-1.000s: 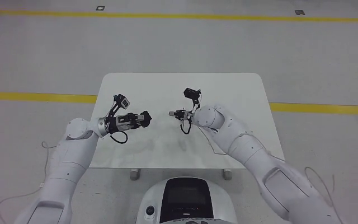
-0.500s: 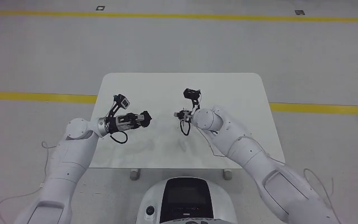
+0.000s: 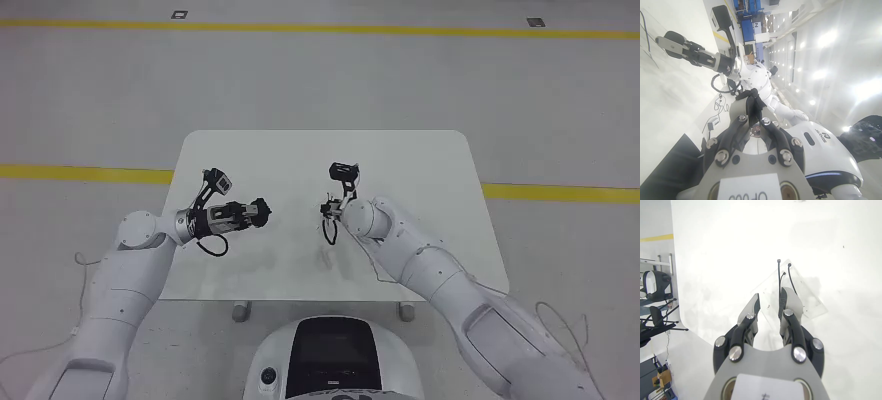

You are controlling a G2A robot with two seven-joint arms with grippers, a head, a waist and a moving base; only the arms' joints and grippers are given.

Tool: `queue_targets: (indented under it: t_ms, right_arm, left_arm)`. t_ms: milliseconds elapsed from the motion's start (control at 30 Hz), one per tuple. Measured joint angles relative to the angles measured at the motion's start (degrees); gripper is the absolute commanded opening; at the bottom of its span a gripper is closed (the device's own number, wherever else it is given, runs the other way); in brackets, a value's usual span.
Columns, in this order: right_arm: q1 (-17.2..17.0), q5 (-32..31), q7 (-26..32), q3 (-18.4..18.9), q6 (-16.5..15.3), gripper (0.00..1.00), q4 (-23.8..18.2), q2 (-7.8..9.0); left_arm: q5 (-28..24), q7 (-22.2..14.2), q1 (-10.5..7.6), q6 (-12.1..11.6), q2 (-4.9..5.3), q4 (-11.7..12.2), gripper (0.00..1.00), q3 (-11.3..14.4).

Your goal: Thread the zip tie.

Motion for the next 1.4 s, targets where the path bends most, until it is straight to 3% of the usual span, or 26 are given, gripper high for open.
queue_targets:
  t_ms: [933,1000,1100,1400]
  right_arm:
    - [4.24,0.19,-3.15,-2.36,-1.98,0.22,13.97,-6.06]
    - [4.56,0.30,-3.21,-2.37,-2.32,0.18,14.95,-6.48]
    - [5.00,0.51,-3.31,-2.31,-2.90,0.00,16.29,-7.03]
    - [5.88,1.13,-4.07,-1.64,-4.81,0.00,19.58,-8.27]
  left_arm:
    - [0.00,0.00,0.00,0.00,0.00,0.00,0.00,0.00]
    - [0.00,0.00,0.00,0.00,0.00,0.00,0.00,0.00]
    - [0.00,0.00,0.00,0.00,0.00,0.00,0.00,0.00]
    - [0.00,0.00,0.00,0.00,0.00,0.00,0.00,0.00]
